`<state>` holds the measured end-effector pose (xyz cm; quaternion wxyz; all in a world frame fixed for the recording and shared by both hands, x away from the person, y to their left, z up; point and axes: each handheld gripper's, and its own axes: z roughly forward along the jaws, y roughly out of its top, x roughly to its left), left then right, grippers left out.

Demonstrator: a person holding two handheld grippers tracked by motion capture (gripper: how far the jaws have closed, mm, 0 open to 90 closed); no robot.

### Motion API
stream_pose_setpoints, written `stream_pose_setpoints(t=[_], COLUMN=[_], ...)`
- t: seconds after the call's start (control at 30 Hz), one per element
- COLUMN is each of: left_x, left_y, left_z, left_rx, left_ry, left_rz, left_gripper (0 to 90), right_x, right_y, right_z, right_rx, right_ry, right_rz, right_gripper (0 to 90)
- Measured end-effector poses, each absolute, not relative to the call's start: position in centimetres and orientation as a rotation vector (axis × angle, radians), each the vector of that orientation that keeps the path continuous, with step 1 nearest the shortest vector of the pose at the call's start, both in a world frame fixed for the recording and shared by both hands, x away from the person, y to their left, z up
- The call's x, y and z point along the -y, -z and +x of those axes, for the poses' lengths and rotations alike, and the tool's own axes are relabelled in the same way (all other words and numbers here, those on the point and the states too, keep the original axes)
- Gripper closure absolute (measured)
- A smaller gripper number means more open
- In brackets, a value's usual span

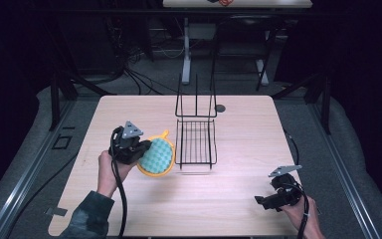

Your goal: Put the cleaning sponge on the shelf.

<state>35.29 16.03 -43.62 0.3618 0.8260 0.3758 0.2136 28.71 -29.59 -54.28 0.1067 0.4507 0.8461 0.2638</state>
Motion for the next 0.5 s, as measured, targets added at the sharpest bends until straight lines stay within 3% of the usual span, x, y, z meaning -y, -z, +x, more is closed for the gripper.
stream_pose_setpoints(t=[0.5], left_x=[-13.6], left_y=[43.7], left_z=[36.8], left_rx=[-0.936], left_ry=[-0.535], left_rz=[2.108], left_gripper=[87.8], right_x=[29.6], right_y=[54.2], right_z=[28.7], right_rx=[-2.492], right_ry=[-0.779], right_rz=[1.329], right_gripper=[6.4])
